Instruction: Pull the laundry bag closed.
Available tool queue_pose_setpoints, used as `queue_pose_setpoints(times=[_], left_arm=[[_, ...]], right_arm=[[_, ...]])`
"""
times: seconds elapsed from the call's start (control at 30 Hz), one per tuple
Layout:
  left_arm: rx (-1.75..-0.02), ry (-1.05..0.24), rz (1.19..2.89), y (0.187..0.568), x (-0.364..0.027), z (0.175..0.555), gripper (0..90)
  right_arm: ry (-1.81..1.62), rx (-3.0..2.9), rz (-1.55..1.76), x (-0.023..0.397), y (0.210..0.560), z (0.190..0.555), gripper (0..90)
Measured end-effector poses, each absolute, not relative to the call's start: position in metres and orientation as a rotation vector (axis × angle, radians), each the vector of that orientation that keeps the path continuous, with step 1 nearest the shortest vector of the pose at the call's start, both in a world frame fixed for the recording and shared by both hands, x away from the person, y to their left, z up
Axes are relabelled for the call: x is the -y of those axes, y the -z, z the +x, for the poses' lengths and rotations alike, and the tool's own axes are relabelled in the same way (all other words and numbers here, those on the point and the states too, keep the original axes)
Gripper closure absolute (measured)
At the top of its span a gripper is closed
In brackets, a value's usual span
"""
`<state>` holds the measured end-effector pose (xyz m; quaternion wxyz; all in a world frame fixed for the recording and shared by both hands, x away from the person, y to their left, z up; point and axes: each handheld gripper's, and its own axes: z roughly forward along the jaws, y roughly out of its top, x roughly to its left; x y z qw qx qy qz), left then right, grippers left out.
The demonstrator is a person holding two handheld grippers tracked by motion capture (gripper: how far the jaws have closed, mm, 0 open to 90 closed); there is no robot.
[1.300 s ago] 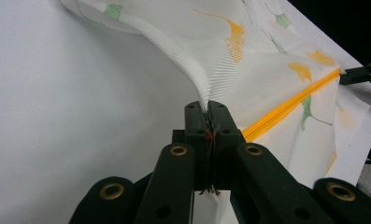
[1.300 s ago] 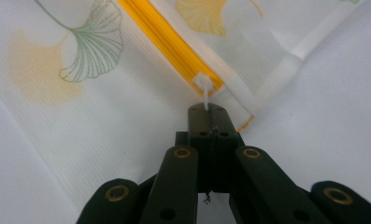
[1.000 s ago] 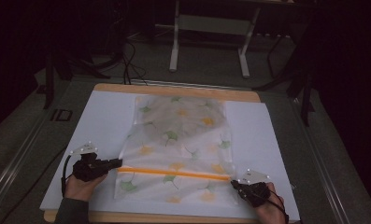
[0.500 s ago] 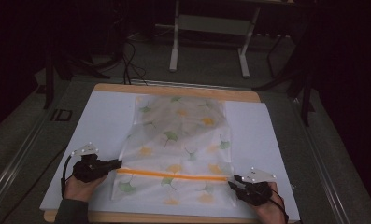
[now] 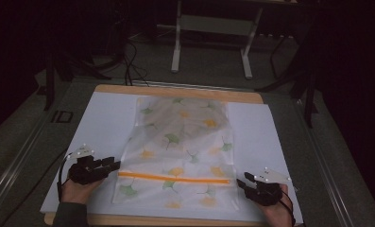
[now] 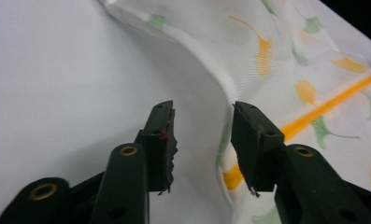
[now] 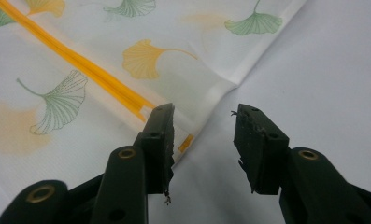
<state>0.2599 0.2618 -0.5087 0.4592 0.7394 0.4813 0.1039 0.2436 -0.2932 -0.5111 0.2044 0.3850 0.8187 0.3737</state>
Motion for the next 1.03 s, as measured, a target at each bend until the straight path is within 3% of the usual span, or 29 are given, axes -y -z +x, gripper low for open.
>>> queue_pose_setpoints(times=[0.3,0.63,1.03], left_arm=[[-1.225,-0.337,1.775,0.509,-0.271,0.258,52.1],[-1.329,-0.523,1.778,0.511,-0.274,0.258,50.8],[-1.481,-0.577,1.715,0.526,-0.284,0.264,50.5]], right_arm=[[-1.042,-2.238,1.114,0.301,0.511,0.245,55.8],[-1.039,-2.205,1.190,0.311,0.510,0.250,54.4],[-1.046,-2.177,1.255,0.323,0.513,0.254,54.3]])
